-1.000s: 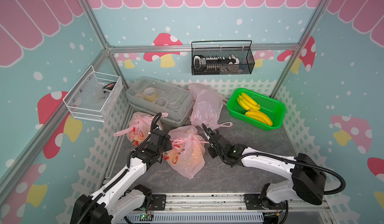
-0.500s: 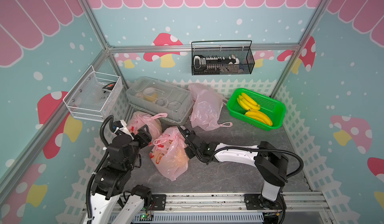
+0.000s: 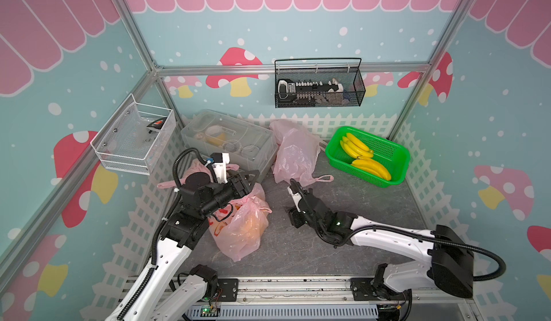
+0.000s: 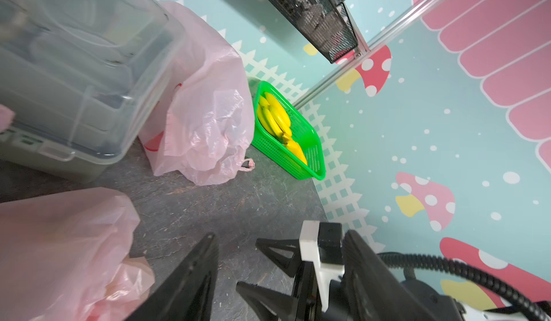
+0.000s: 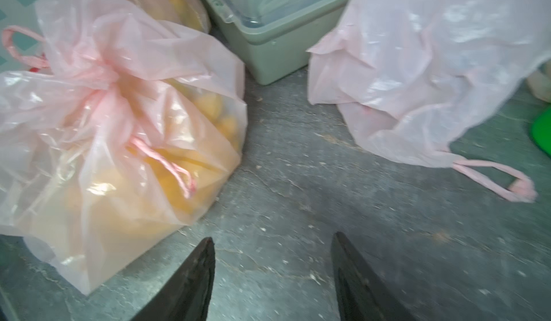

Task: Place the banana into a plastic bag & tie a knot
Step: Open the plastic bag at the center of the board.

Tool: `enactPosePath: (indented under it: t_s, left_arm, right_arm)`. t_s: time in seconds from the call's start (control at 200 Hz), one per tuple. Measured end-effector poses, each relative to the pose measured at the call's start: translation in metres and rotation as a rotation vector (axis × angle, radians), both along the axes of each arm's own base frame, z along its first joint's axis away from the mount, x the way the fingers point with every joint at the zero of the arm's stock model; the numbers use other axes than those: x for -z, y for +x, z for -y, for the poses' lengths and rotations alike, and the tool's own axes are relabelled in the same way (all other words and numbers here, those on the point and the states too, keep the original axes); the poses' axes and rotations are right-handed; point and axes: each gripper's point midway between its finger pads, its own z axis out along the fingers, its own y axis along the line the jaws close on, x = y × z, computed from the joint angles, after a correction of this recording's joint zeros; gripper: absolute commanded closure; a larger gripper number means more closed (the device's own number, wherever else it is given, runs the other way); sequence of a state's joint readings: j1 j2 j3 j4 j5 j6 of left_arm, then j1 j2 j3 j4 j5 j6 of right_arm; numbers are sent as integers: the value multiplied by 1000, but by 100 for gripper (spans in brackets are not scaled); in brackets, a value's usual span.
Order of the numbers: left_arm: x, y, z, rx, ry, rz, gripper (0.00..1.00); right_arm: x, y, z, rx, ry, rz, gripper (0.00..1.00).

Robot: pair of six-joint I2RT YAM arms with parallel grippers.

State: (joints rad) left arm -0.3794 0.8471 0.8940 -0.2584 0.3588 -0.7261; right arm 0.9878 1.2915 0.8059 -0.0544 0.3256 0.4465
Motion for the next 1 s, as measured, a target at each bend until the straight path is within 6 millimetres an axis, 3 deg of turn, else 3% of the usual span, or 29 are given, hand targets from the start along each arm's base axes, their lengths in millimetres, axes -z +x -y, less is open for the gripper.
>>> enactPosePath:
  t_s: [0.065,0.18,0.315,0.52,0.61,0.695,0.856,1.001]
  left_arm:
    - [3,2,18,35,21,-5,33]
    - [16,12,53,73,94,-26,31]
    - [38,39,89,61,223,-57,30]
    - [74,99,152,14,496,-79,26]
    - [103,125,190,0,628,-91,26]
    - [141,142,212,-22,757,-122,25]
    - [207,157,213,-78,995,-190,25]
    - [233,170,205,-121,1116,-214,30]
  right_arm:
    - [-4,6,29,54,3,4,27]
    - [-17,24,81,164,3,21,25]
    - [-35,49,135,293,1,37,25]
    - [-36,87,184,427,14,-21,26]
    - [-33,90,203,480,29,-43,26]
    - [-36,93,219,524,49,-41,26]
    - [-38,82,234,553,83,-27,26]
    - [-34,71,233,536,101,-26,26]
